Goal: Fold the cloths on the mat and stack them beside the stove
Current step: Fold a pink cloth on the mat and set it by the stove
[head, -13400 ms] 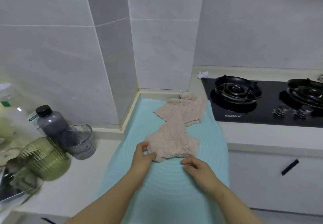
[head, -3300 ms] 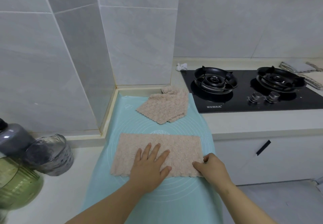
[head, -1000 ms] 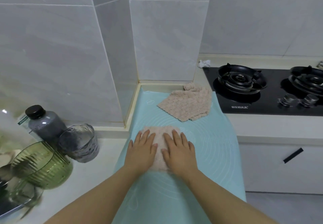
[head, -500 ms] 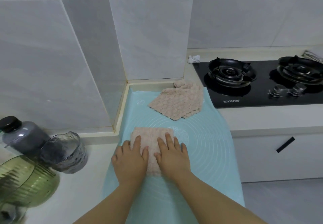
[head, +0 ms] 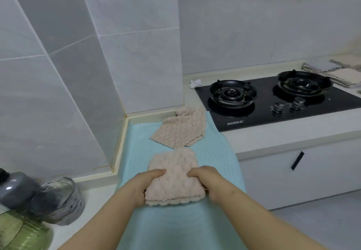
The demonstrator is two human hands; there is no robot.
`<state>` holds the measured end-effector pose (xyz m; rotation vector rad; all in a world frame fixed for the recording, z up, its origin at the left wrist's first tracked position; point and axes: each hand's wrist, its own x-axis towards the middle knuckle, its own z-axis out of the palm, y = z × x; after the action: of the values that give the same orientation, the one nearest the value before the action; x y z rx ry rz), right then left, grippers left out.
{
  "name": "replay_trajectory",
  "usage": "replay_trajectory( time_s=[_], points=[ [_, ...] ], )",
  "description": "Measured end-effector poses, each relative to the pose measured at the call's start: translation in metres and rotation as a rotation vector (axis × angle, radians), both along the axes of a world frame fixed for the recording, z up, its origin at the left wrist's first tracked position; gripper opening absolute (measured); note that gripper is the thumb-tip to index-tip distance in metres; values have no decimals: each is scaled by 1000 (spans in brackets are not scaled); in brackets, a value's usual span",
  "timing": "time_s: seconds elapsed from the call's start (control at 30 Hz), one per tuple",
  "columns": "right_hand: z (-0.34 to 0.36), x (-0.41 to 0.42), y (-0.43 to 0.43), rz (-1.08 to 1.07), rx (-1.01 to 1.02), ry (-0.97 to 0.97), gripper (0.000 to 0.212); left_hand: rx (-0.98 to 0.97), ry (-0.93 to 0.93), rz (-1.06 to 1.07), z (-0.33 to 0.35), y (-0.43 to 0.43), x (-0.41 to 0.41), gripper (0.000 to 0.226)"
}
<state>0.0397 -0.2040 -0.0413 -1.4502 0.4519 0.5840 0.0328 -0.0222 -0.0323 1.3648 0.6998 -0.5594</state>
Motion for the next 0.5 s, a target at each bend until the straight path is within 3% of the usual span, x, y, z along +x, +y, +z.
replay_trajectory(
  time_s=[0.07,0.17,0.27,0.5],
  points=[
    [10,-1,-32,-52,128,45,18,-105,-4,-45,12,-32,5,26],
    [22,-5,-89,-130,204,14,17,-209,-51,-115,25,-95,15,18],
    [26,-10,-152,-217,46,-76,4,-240,-134,-191,27,-164,31,20],
    [15,-10,-337,-442,-39,-149,12,-223,-194,-321,10,-356,60,24]
  ],
)
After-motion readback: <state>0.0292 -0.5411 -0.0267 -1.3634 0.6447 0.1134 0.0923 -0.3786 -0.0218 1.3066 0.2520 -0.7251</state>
